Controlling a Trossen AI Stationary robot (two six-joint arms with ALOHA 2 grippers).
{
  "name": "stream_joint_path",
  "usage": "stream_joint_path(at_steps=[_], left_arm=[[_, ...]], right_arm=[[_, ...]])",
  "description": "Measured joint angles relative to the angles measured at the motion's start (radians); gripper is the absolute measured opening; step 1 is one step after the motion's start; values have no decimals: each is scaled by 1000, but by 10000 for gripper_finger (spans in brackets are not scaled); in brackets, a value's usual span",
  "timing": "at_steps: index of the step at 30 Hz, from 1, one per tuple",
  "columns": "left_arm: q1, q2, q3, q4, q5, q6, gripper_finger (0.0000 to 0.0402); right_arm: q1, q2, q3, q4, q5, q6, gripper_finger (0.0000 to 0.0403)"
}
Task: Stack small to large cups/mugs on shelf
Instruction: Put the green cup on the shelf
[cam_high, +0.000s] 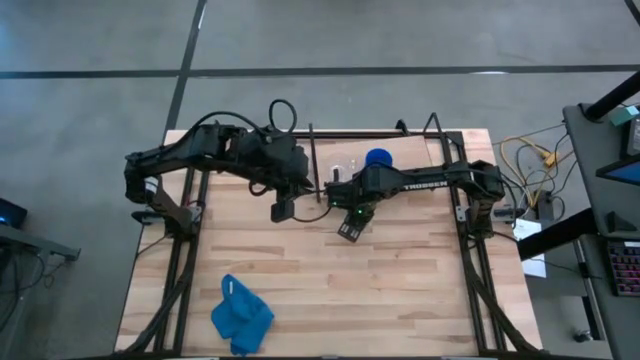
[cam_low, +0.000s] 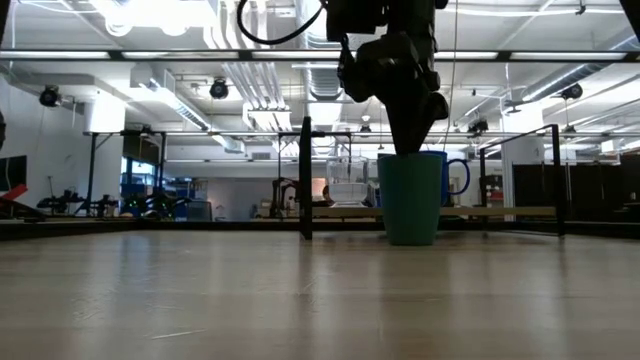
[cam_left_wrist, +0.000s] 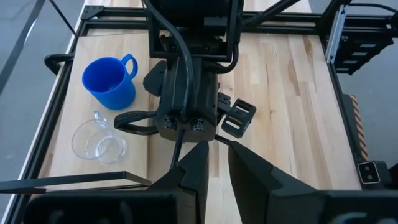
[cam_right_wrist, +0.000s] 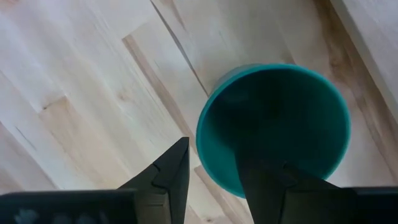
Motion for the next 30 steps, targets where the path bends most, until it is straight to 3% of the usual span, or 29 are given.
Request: stream_joint_path(at_steps=[12,22,30], left_arm=[[0,0,0,0,0,0,47],[0,3,0,0,-1,0,47],[0,3,0,0,-5,1,47]], right_arm=[[1,1,-63,47,-7,10,118],[0,1,-65,51,-6,9,20],[2,-5,-48,-25,-8,7,10]])
